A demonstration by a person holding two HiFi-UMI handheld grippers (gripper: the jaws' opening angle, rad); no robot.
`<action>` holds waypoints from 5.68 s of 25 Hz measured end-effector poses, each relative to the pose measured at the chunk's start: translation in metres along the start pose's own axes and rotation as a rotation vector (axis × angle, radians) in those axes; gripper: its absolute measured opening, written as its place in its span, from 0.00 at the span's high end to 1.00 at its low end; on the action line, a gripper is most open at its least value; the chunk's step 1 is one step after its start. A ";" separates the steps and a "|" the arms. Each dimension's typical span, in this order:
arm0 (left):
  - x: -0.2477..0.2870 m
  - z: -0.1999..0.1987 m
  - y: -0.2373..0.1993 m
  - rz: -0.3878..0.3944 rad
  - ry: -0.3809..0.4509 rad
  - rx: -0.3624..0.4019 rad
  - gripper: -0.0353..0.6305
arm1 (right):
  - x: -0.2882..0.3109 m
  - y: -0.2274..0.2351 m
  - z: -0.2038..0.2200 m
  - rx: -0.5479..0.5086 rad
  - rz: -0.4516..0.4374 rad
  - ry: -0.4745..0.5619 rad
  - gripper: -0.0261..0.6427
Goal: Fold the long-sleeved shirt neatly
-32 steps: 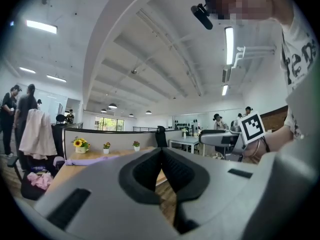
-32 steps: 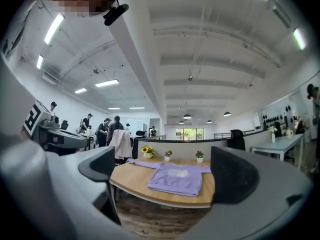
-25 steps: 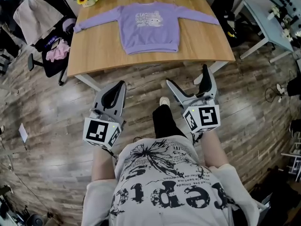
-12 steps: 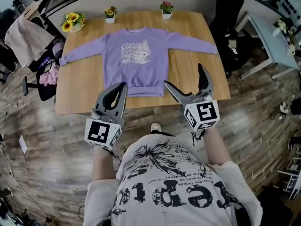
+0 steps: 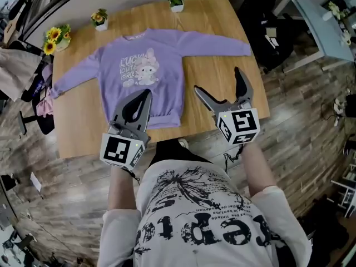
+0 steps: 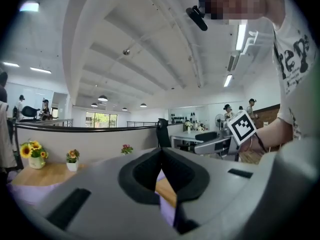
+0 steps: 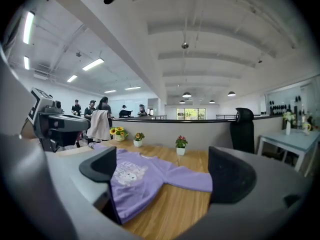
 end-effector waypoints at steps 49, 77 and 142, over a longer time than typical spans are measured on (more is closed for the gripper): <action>0.300 0.053 -0.046 0.388 -0.055 -0.162 0.94 | 0.189 0.266 0.175 0.282 0.473 -0.641 0.87; 0.008 0.030 -0.124 -0.086 0.037 -0.087 0.94 | 0.248 -0.047 -0.006 0.143 0.001 -0.338 0.87; -0.431 0.133 -0.350 -0.703 -0.023 -0.275 0.94 | 0.362 -0.708 0.040 -0.308 -0.777 -0.516 0.41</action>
Point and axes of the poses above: the fingertips, and each gripper's own axes: x forward along the fingers, y to its right, z out of its underside, the point moved 6 cm from there along -x, backward along the fingers, and after that the axes turned 8 degrees about z, right-handed, at the moved point
